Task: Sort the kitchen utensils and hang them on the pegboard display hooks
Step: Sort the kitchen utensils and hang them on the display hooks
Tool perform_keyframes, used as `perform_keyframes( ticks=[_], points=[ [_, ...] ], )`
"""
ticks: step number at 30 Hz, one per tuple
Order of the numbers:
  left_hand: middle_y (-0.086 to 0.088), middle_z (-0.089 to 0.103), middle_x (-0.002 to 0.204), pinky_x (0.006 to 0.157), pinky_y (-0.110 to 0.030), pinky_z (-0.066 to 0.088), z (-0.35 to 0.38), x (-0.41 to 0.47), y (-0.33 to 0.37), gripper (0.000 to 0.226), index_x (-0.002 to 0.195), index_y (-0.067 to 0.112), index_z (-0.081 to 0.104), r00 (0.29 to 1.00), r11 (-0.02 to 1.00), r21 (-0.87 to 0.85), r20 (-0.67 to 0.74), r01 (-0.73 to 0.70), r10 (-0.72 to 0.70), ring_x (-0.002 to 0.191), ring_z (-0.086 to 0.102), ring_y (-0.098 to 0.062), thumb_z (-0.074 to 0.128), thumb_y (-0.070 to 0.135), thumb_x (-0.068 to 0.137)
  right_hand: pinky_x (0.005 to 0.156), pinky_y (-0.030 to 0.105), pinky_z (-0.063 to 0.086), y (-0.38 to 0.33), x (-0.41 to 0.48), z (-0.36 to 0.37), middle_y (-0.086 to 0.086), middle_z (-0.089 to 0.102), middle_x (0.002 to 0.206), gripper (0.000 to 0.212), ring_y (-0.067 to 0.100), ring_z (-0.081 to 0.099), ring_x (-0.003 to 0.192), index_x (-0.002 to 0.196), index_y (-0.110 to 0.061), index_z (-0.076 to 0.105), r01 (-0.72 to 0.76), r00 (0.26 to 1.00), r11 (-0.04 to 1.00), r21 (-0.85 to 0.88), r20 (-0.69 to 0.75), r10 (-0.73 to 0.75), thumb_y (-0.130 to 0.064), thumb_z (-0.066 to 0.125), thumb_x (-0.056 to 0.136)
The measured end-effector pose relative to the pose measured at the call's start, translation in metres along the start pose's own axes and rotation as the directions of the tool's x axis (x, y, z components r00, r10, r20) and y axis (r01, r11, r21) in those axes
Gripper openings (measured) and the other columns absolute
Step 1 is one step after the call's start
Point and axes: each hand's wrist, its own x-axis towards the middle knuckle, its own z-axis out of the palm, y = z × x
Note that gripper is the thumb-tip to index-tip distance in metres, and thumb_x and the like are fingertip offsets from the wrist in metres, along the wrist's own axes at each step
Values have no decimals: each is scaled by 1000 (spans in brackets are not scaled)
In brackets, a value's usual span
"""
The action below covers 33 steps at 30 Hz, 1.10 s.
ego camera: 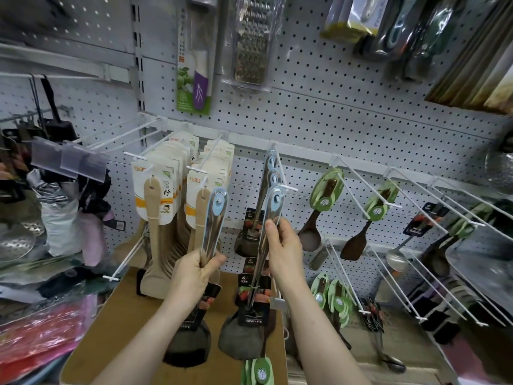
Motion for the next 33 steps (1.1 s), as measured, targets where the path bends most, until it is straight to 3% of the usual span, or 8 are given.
perform_keyframes(
  ticks=[5,10,13,16,22,27,30,33],
  points=[
    [4,48,52,51,-18,37,5,-4,5,45,68,7,45,996,995,48,21,-92,91,50,48,-5,50,48,85,69,25,46,0,15,5,-10,66,90,10,-1,58,71,106,-26,53,-37,999,999,-25,-27,36,-34,51,100],
    [3,49,57,60,-35,42,10,-9,13,49,79,10,52,991,996,5,105,-88,87,53,49,-8,39,57,87,58,33,41,-4,26,11,-10,60,75,17,10,51,55,112,-28,41,-56,996,996,-65,-68,51,-31,53,100],
    [-16,64,97,84,-47,48,11,-9,11,69,115,12,51,984,998,9,171,-59,56,93,62,-25,31,72,86,64,28,37,-4,35,11,-16,54,76,18,7,54,63,115,-28,41,-73,995,990,-118,-74,65,-32,51,101],
    [-28,46,130,100,-57,40,10,-7,12,93,139,12,31,981,999,42,195,-9,1,118,48,-42,25,83,80,66,29,41,-3,37,9,-20,53,79,21,17,60,72,119,-24,45,-86,993,985,-152,-94,73,-31,51,101],
    [-22,54,114,92,-48,46,20,-9,25,65,134,16,38,962,995,29,259,-92,81,110,53,-37,31,64,90,67,18,39,0,28,3,-5,58,99,15,5,56,80,102,-22,51,-51,968,988,-146,-251,13,-27,63,94],
    [4,60,87,79,-34,49,36,-4,33,46,114,40,44,941,986,45,309,-162,140,83,59,-4,28,72,85,68,12,42,-18,3,-2,-11,64,83,13,0,59,77,97,-22,60,95,983,995,-5,-160,-95,-34,55,98],
    [0,63,91,78,-34,50,44,-3,40,52,121,33,46,926,985,49,351,-163,136,84,61,-6,31,68,87,72,21,51,-26,-2,-4,-13,67,87,15,3,63,78,102,-24,63,106,990,992,75,-97,-99,-34,66,91],
    [3,59,80,69,-31,48,49,-5,47,34,97,34,48,919,981,49,360,-188,158,73,57,-3,34,63,88,76,28,55,-27,-1,-7,-11,70,91,17,7,65,82,103,-24,63,115,989,988,99,-109,-104,-30,70,89]
  ],
)
